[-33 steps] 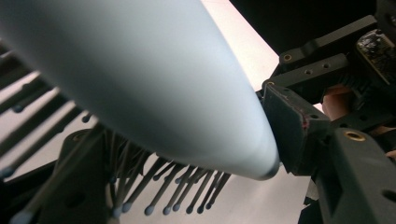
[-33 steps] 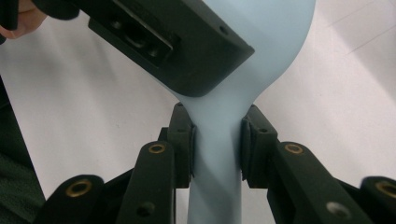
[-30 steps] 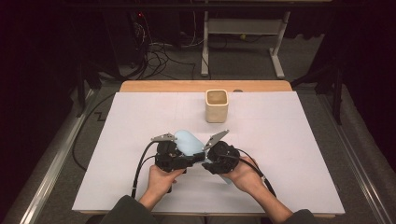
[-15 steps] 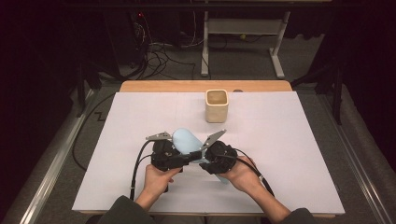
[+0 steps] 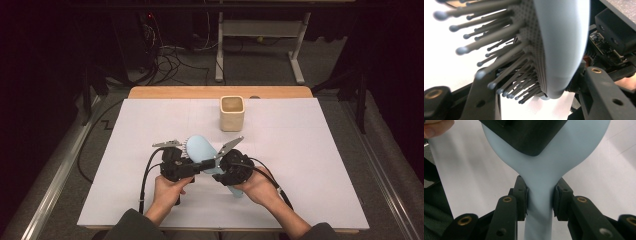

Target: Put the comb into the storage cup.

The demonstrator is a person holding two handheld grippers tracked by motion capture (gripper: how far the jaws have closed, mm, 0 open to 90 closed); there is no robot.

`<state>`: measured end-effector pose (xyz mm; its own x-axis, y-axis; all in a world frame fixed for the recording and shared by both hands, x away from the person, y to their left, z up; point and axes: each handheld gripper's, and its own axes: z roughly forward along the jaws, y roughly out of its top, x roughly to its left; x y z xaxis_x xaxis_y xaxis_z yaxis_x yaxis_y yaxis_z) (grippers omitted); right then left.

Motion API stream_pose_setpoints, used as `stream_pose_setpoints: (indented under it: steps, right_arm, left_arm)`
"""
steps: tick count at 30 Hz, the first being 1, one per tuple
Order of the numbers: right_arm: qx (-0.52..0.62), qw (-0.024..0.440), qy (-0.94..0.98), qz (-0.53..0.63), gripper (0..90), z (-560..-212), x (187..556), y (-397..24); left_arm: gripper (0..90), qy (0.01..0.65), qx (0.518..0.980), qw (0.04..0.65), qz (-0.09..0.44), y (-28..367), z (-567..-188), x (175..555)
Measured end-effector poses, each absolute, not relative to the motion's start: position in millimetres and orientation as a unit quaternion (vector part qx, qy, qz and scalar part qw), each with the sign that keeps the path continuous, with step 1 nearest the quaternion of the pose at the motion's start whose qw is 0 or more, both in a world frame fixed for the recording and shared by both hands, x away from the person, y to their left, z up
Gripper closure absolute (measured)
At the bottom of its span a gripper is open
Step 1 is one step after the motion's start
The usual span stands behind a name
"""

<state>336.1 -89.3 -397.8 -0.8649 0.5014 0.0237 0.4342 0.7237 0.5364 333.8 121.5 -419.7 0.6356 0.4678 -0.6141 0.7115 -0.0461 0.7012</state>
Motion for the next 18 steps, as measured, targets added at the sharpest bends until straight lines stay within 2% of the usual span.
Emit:
stream_pose_setpoints:
  steps: [10,18]
  right_arm:
    - [0.260,0.050,0.922,0.283,68.4,-395.1,336.8,-90.6]
    - [0.266,0.052,0.920,0.284,60.1,-394.3,336.9,-92.2]
  left_arm:
    - [53.7,0.406,0.713,0.561,-0.105,123.0,-414.9,333.3]
    - [53.6,0.409,0.709,0.568,-0.088,128.6,-410.8,335.7]
